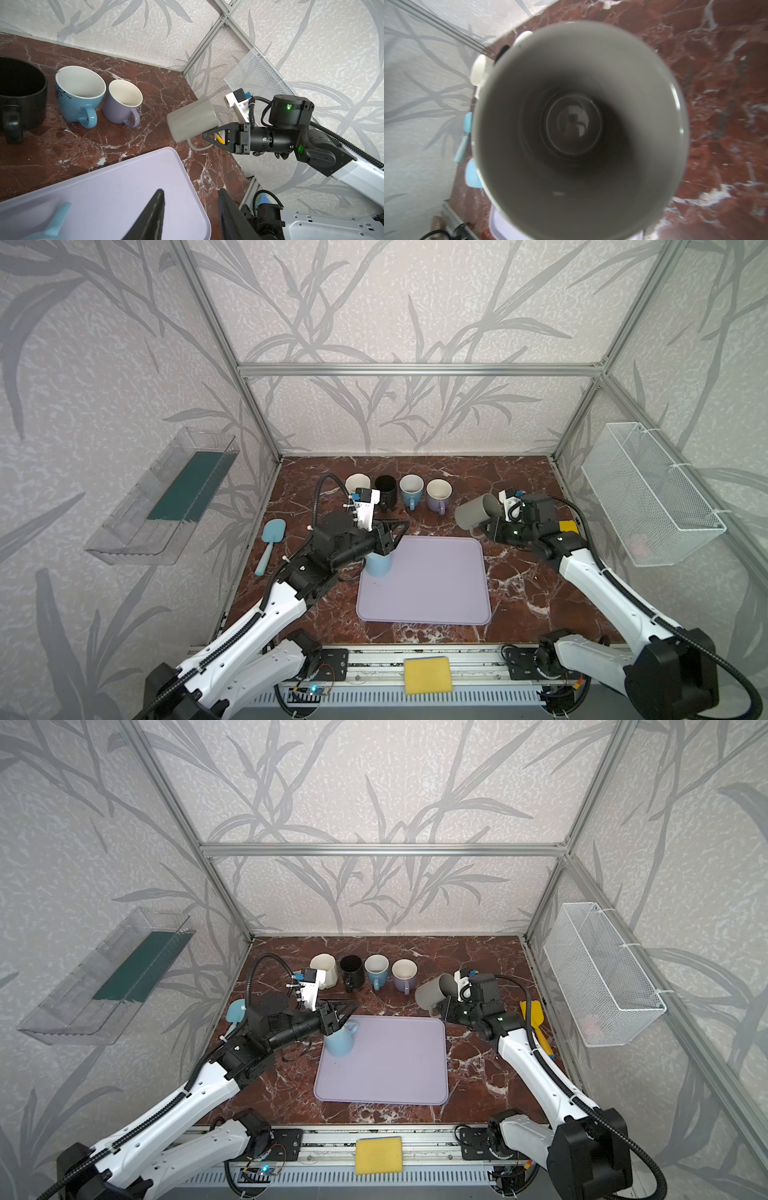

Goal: Turn the mug right side up
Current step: 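Lower the grey mug upright beside the lavender mug with the right gripper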

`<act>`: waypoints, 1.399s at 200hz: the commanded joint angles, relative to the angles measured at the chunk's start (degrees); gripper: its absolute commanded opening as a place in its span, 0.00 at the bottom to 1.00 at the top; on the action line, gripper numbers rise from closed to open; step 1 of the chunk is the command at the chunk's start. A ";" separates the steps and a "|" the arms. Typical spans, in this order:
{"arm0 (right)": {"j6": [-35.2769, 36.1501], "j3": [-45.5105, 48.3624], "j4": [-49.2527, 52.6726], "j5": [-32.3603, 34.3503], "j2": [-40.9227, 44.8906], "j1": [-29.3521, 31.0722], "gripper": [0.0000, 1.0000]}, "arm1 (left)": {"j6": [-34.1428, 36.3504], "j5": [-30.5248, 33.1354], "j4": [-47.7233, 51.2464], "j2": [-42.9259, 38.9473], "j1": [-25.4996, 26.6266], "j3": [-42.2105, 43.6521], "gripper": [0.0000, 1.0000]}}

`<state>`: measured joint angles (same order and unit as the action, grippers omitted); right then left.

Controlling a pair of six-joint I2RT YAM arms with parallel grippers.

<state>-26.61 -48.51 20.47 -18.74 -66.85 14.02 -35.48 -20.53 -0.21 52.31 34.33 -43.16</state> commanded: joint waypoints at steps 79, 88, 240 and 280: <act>8.97 -14.44 5.34 12.77 -12.06 -0.21 0.00 | 0.76 0.78 2.14 -2.13 -0.32 -2.10 0.45; 9.18 -15.53 5.73 13.81 -13.19 -0.22 0.00 | 0.77 0.74 2.36 -2.25 -0.37 -1.96 0.45; 11.40 -31.20 8.21 17.59 -33.23 0.22 0.00 | 0.41 -0.13 2.56 -2.32 -0.32 -2.10 0.45; 11.97 -33.86 9.10 18.85 -36.26 1.20 0.00 | 0.72 -0.27 2.56 -1.64 -0.35 -2.32 0.45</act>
<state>-15.77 -78.96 30.89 -1.52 -102.96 14.46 -35.53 -20.67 2.26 50.61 34.33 -43.16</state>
